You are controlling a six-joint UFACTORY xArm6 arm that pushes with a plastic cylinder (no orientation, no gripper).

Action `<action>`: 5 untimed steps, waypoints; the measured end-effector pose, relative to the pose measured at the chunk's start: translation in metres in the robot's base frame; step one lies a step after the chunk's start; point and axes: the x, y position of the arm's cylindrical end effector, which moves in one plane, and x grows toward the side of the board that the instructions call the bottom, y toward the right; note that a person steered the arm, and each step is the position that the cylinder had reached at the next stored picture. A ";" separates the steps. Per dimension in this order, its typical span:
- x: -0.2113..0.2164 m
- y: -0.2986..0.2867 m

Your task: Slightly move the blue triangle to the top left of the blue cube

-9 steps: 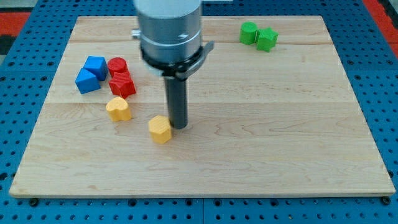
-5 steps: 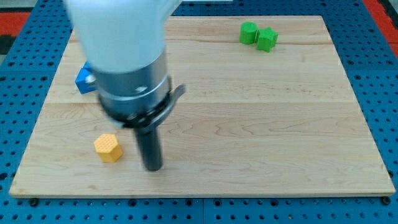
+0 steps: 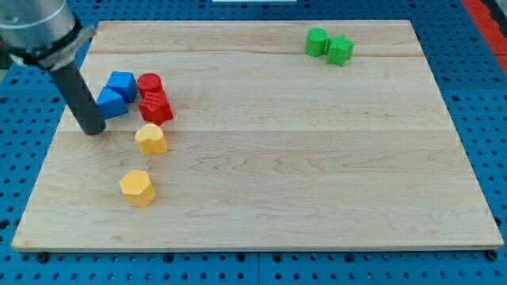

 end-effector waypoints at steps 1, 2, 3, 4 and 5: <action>-0.030 0.003; -0.059 0.003; -0.099 -0.009; -0.116 -0.001; -0.105 -0.008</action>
